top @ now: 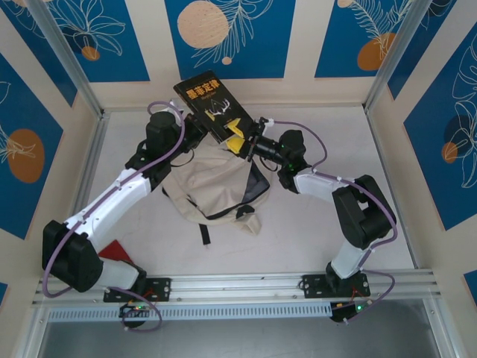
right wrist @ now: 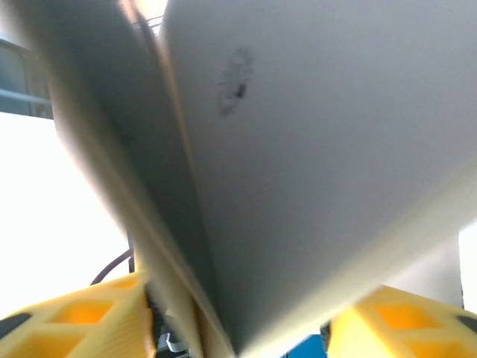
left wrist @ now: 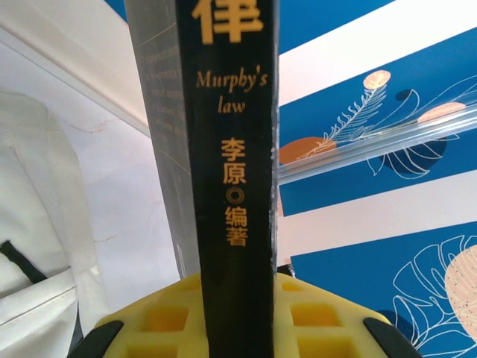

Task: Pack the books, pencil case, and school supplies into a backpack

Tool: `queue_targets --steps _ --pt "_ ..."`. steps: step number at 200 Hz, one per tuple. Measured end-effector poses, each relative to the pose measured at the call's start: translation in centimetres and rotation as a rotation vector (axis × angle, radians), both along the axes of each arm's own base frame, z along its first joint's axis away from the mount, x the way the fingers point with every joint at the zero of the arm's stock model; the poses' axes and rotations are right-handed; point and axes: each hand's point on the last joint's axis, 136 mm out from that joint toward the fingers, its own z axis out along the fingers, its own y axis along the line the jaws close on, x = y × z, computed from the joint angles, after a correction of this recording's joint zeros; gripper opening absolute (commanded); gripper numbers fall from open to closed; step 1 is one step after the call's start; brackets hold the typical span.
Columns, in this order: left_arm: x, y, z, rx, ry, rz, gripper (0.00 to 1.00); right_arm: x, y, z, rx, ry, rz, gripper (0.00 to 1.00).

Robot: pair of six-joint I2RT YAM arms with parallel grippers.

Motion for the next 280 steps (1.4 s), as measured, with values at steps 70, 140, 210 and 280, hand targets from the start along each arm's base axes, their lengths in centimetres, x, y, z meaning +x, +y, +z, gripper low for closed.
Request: queue_targets --steps 70,140,210,280 --pt "0.0 0.4 -1.4 -0.012 0.029 0.023 0.31 0.6 -0.4 -0.7 -0.011 0.006 -0.035 0.08" --pt "-2.9 1.5 -6.5 0.264 0.126 -0.058 0.81 1.0 -6.8 -5.6 -0.298 0.052 -0.183 0.0" --pt "-6.3 -0.8 -13.3 0.749 0.228 -0.41 0.78 -2.0 -15.9 -3.7 -0.611 -0.072 -0.364 0.0" --pt "-10.0 -5.2 -17.9 1.114 0.283 -0.629 0.78 -3.7 -20.9 -7.9 -0.813 0.053 -0.408 0.0"
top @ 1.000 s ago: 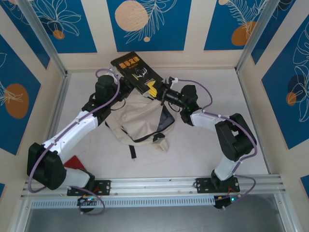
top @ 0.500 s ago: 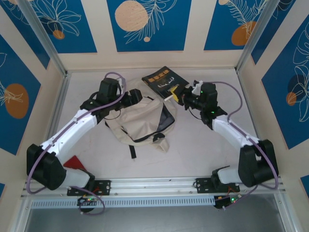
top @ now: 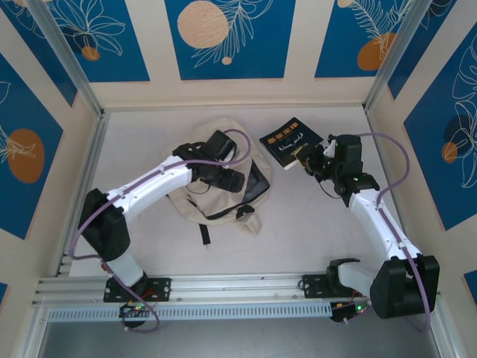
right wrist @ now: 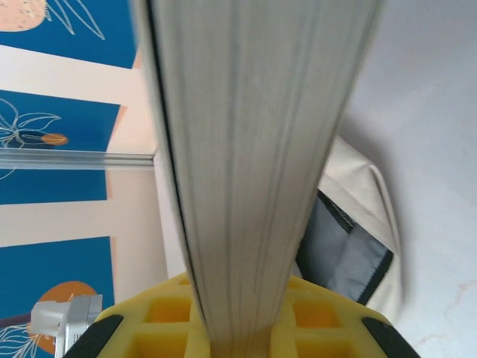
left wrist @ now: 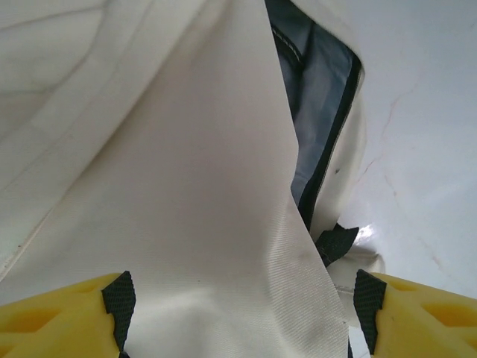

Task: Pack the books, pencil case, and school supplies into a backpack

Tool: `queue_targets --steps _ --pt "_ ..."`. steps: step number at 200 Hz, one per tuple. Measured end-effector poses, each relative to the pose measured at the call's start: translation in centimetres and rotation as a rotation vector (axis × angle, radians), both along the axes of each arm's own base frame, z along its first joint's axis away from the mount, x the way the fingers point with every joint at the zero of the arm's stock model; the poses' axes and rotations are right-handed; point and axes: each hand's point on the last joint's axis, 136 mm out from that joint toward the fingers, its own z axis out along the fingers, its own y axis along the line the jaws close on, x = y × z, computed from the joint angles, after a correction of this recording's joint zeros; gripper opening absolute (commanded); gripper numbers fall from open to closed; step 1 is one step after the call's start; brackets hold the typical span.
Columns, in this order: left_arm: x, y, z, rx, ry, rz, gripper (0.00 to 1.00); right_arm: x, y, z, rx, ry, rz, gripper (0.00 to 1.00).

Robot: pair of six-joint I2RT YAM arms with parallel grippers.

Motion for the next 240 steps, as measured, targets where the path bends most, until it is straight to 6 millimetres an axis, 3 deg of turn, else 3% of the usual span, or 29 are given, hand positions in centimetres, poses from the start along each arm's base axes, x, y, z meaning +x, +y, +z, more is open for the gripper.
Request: queue_targets --steps 42,72,99,126,193,240 --pt "-0.1 0.1 -2.6 0.197 0.019 -0.064 0.66 -0.6 -0.4 0.6 -0.005 -0.011 -0.011 0.0" --pt "0.0 0.7 -4.0 0.283 0.04 -0.09 0.32 -0.7 -0.6 0.7 -0.007 -0.01 -0.016 0.0" --pt "0.6 1.0 -3.4 0.303 0.009 -0.084 0.16 -1.1 -0.9 0.5 -0.016 0.0 -0.023 0.0" --pt "1.3 1.1 -1.5 0.29 -0.054 -0.08 0.0 -1.4 -1.5 0.5 -0.039 0.0 -0.039 0.0" --pt "5.4 1.3 8.7 0.134 -0.331 0.045 0.0 -3.4 -2.8 0.9 -0.11 -0.009 -0.084 0.0" --pt "6.8 1.0 10.8 0.056 -0.403 0.095 0.0 -5.3 -0.3 0.1 -0.07 -0.003 0.04 0.0"
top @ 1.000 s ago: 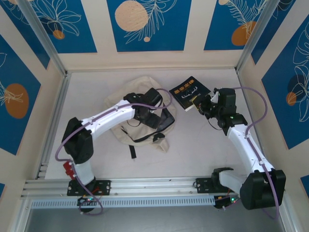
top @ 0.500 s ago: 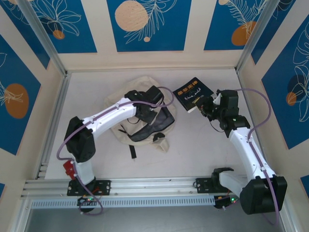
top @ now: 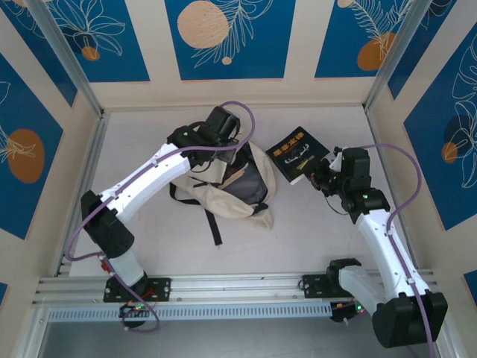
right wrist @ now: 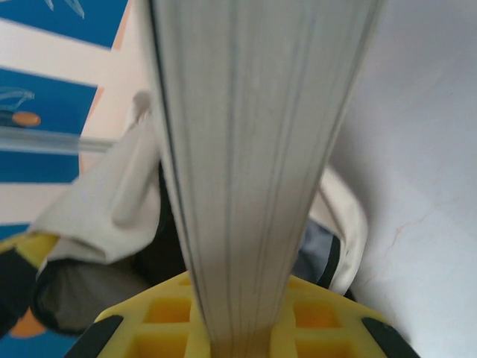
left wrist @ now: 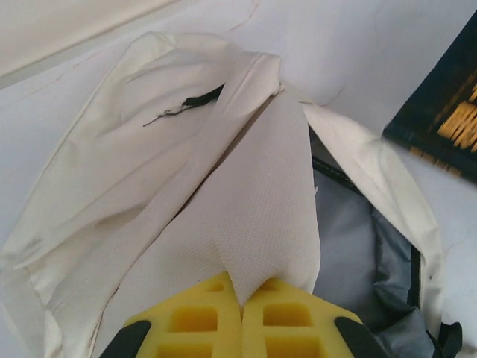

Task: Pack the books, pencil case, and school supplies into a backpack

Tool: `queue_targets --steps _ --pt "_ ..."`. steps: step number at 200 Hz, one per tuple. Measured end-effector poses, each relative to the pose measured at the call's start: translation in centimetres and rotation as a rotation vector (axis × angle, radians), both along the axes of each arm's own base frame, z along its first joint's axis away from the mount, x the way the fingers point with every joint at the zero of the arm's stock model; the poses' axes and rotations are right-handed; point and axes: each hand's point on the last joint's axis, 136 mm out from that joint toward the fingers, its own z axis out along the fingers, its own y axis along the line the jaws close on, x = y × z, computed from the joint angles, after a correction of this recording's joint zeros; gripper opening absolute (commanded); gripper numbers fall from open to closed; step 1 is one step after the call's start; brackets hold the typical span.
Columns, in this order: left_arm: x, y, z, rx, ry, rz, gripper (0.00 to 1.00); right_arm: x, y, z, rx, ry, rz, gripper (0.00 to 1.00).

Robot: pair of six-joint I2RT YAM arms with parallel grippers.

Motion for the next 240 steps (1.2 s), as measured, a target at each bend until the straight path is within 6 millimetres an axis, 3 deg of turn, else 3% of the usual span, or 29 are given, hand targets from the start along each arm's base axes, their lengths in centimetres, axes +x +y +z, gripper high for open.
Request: queue_targets --steps 50,82,181,240 --pt "0.8 -0.9 0.0 -0.038 0.0 0.001 0.0 -2.3 4.6 -0.1 0.088 -0.001 0.194 0.0" --pt "1.1 -1.4 -0.5 -0.055 0.009 0.003 0.0 -2.4 7.0 -1.6 0.172 0.07 0.25 0.0" --pt "0.9 -2.0 -0.5 -0.097 0.029 -0.004 0.0 1.7 12.7 -6.9 0.272 0.225 0.273 0.0" --pt "0.8 -2.2 -0.5 -0.119 0.038 -0.001 0.0 6.5 17.1 -8.9 0.28 0.251 0.245 0.0"
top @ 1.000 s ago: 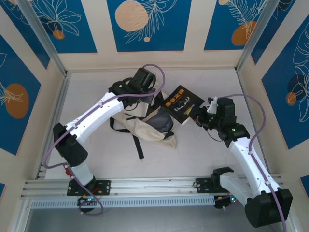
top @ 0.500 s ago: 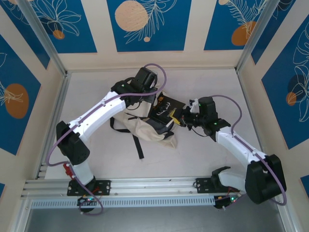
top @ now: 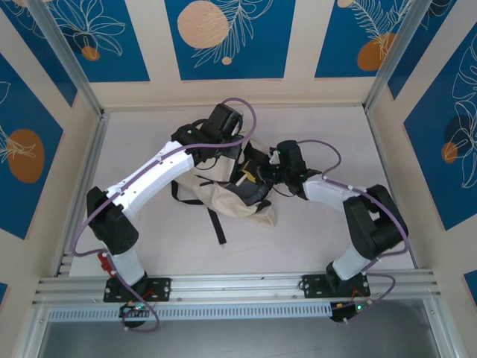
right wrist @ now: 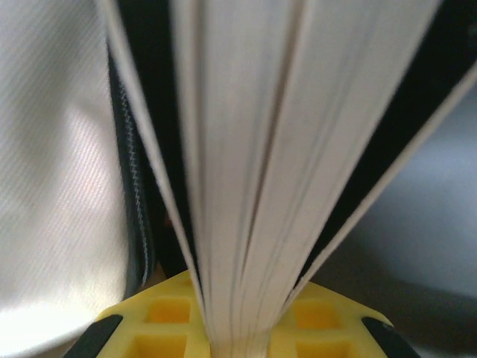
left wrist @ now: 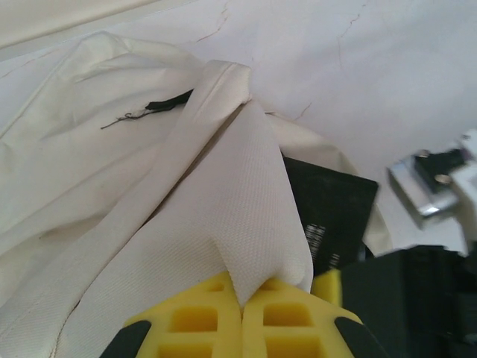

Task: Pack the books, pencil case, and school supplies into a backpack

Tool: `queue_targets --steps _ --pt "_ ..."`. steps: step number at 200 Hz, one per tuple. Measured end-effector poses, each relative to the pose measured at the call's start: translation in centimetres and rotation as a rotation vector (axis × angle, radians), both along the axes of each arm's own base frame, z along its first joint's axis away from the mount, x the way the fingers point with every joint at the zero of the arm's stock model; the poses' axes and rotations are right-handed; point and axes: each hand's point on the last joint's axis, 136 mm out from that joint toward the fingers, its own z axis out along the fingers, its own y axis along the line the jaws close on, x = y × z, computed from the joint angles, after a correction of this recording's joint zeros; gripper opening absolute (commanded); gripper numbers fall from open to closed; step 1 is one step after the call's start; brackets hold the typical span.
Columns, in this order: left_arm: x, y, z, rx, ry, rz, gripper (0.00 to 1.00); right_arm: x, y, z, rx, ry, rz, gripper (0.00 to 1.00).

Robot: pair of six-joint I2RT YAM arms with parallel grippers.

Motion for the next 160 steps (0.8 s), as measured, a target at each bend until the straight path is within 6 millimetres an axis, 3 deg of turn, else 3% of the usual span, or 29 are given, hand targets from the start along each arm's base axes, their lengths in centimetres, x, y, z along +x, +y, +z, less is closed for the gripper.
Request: queue_targets --steps 52,120,160 --pt "0.6 0.3 0.2 -0.061 0.022 0.021 0.0 2.8 2.9 -2.1 0.044 0.013 -0.025 0.0" --pt "0.3 1.3 0.9 -0.084 0.021 0.027 0.0 3.2 3.2 1.2 0.127 -0.143 0.044 0.0" --pt "0.0 1.8 0.9 -0.086 0.022 0.03 0.0 2.3 3.7 2.0 0.155 -0.176 0.126 0.0"
